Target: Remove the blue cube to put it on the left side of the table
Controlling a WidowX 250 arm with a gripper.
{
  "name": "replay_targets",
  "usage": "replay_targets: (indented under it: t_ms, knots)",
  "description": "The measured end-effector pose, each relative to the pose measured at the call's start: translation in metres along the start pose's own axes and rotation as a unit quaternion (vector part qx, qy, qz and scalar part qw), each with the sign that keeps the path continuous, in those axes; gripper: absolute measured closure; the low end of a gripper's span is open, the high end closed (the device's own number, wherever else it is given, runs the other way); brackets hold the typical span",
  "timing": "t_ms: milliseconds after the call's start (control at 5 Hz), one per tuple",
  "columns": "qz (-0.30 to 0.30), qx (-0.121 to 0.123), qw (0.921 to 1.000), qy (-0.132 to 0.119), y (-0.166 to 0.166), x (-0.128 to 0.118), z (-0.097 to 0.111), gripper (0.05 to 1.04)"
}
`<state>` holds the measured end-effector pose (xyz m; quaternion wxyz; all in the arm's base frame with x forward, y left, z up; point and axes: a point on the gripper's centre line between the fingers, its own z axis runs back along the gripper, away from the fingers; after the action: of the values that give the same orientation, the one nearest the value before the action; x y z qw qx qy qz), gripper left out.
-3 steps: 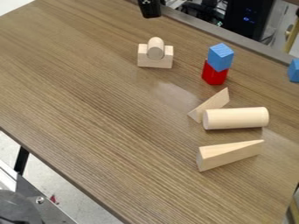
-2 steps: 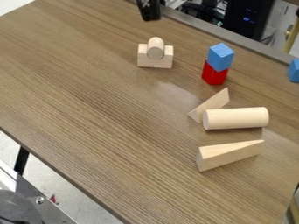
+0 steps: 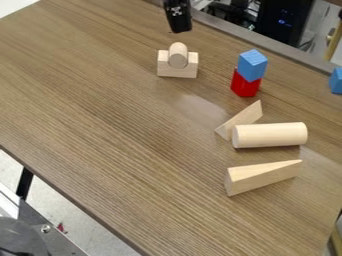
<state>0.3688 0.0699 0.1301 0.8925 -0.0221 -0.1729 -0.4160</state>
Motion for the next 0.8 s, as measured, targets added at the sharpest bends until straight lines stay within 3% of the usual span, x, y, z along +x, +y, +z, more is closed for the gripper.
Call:
replay_targets:
  t_ms: [200, 400, 800]
  knots:
    - [0.040, 0.012, 0.9991, -0.012, 0.000, 0.007, 0.004, 0.085]
    - [0.093, 0.019, 0.9955, -0.008, -0.003, 0.017, 0.000, 0.085]
    - [0.130, 0.031, 0.9910, -0.010, -0.005, 0.051, -0.006, 0.085]
